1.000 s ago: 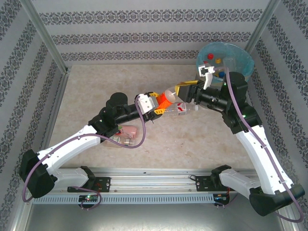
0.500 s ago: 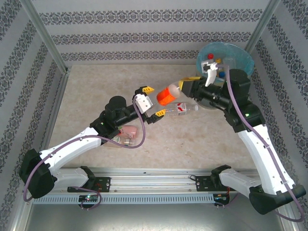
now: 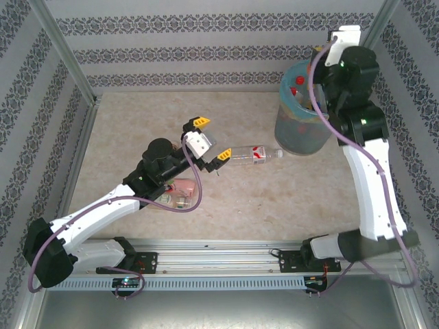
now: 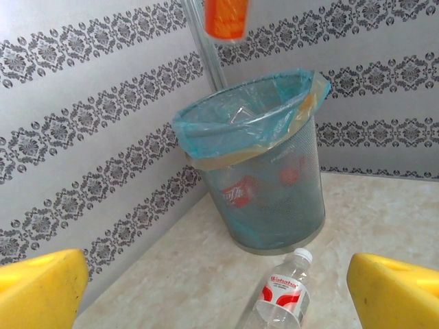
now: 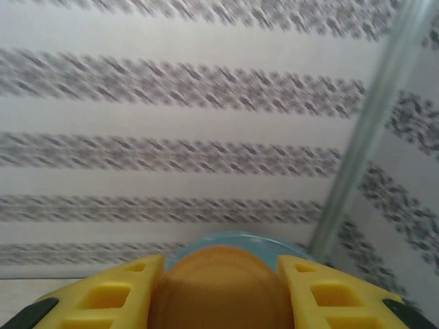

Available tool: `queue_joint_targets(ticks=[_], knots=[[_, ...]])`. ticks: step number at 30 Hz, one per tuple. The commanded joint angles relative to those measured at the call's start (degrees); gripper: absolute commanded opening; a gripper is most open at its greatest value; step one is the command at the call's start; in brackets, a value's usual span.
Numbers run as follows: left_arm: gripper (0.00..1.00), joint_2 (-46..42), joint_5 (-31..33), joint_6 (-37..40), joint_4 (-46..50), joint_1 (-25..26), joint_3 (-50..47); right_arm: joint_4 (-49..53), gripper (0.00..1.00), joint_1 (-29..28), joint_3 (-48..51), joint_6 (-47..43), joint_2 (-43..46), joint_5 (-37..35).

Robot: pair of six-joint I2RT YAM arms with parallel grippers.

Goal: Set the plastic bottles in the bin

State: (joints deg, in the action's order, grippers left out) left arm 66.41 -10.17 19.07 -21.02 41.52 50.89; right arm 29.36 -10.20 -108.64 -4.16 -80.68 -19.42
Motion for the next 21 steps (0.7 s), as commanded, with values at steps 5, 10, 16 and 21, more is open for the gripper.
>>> queue_joint_targets(ticks=[5,10,16,21], knots=[[0.97,-0.7,0.32,0.36,-0.26,-0.38,0.52,7.14,0.08,5.84,0.38,2.28,-7.08,1.79],[0.97,-0.84,0.33,0.2,-0.05,-0.38,0.26,8.44,0.08,9.37,5.45,6.11,-9.2,9.05],[0.97,-0.67,0.27,-0.1,-0.09,-0.38,0.12,8.58,0.08,12.12,10.58,7.86,-12.72,14.93],[0.97,-0.27,0.08,-0.37,-0.12,-0.38,0.21,10.02,0.07,12.91,11.98,7.83,-17.69,17.65]])
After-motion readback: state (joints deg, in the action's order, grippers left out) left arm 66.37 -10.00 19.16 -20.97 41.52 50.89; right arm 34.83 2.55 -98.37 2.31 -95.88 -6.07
